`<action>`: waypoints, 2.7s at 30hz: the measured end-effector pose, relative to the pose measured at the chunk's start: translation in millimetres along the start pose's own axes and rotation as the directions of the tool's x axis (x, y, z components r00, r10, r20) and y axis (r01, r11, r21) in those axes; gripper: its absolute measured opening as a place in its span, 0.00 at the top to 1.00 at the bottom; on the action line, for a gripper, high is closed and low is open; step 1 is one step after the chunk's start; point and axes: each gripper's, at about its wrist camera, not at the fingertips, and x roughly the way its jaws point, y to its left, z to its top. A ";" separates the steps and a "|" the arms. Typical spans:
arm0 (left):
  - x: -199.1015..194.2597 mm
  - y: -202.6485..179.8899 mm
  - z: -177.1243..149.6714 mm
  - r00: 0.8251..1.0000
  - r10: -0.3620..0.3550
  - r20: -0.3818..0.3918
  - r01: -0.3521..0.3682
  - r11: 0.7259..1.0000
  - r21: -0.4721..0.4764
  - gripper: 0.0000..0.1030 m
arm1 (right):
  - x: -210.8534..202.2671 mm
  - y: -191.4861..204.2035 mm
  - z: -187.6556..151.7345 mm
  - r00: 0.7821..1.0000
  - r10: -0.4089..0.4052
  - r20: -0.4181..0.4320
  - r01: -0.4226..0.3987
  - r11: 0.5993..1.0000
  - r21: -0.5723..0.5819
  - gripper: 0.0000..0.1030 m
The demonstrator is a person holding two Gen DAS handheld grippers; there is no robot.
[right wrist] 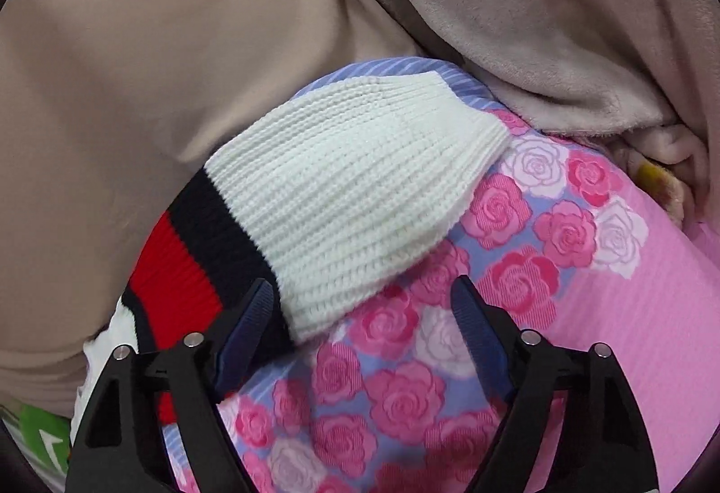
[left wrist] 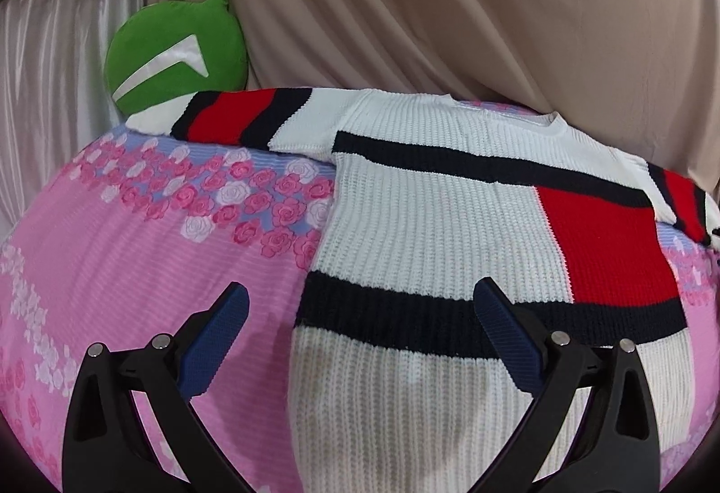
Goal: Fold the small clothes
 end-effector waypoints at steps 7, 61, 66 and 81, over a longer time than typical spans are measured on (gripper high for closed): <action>15.1 -5.8 23.8 0.999 -0.040 0.015 0.040 0.999 0.010 0.06 | -36.5 132.3 1.7 0.972 0.222 0.082 -0.201 0.958 -0.206 0.90; 211.9 -87.3 110.9 0.991 -0.084 -0.108 0.091 0.994 0.063 0.91 | -29.1 314.7 -190.1 0.928 0.330 -0.171 -0.368 0.752 -0.547 0.86; 212.2 -86.9 109.6 0.992 -0.075 -0.099 0.081 0.995 0.061 0.90 | 33.6 314.0 -222.3 0.945 0.143 -0.295 -0.299 0.745 -0.596 0.90; 210.6 -87.3 110.2 0.992 -0.078 -0.094 0.084 0.995 0.055 0.89 | 30.4 329.6 -231.5 0.972 0.116 -0.203 -0.221 0.738 -0.637 0.90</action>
